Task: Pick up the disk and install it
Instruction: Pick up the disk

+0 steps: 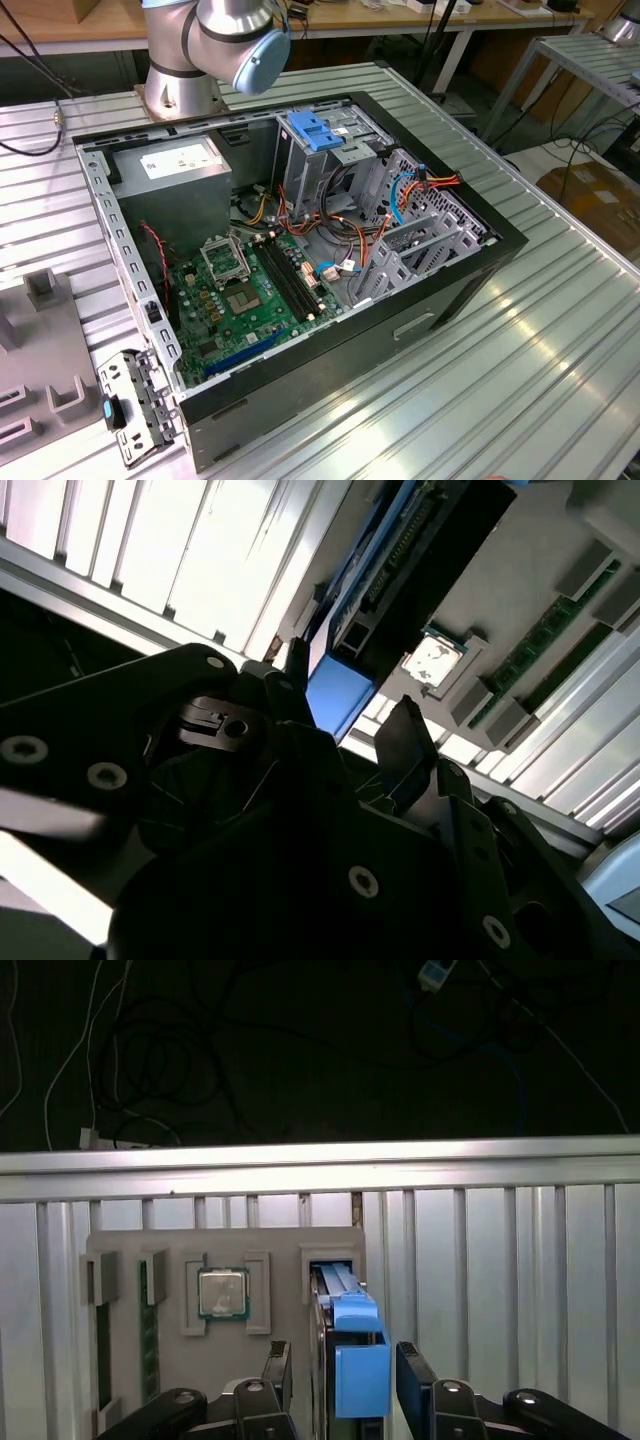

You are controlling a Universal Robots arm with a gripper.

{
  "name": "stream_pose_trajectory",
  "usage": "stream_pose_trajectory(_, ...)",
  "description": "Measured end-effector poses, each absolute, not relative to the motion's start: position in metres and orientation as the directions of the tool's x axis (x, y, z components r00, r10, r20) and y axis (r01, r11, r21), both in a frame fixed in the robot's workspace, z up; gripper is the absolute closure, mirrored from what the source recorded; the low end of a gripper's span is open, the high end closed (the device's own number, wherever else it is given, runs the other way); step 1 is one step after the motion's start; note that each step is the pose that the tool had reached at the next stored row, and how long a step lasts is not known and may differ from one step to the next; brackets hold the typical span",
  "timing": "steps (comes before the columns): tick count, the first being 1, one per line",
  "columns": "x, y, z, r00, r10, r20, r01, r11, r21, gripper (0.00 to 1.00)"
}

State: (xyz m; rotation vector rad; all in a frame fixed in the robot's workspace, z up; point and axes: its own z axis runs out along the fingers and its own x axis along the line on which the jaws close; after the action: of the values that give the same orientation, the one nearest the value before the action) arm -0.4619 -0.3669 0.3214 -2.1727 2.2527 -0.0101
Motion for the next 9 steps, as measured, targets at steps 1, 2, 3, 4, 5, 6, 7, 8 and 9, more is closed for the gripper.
stream_pose_trajectory(1, -0.462, -0.366, 0.320, -0.036, -0.999, -0.006, -0.999, 0.036, -0.013, 0.46)
stream_pose_trajectory(2, -0.462, -0.366, 0.319, -0.036, -0.999, -0.008, -0.999, 0.036, -0.013, 0.46)
stream_pose_trajectory(3, -0.462, -0.366, 0.317, -0.036, -0.999, -0.009, -0.999, 0.036, -0.013, 0.46)
stream_pose_trajectory(4, -0.463, -0.366, 0.314, -0.036, -0.999, -0.009, -0.999, 0.036, -0.013, 0.46)
stream_pose_trajectory(5, -0.463, -0.366, 0.313, -0.036, -0.999, -0.009, -0.999, 0.036, -0.013, 0.46)
stream_pose_trajectory(6, -0.464, -0.366, 0.309, -0.036, -0.999, -0.009, -0.999, 0.036, -0.013, 0.46)
stream_pose_trajectory(7, -0.464, -0.366, 0.307, -0.036, -0.999, -0.010, -0.999, 0.036, -0.013, 0.46)
stream_pose_trajectory(8, -0.464, -0.366, 0.307, -0.036, -0.999, -0.010, -0.999, 0.036, -0.013, 0.46)
stream_pose_trajectory(9, -0.464, -0.366, 0.306, -0.036, -0.999, -0.010, -0.999, 0.036, -0.013, 0.46)
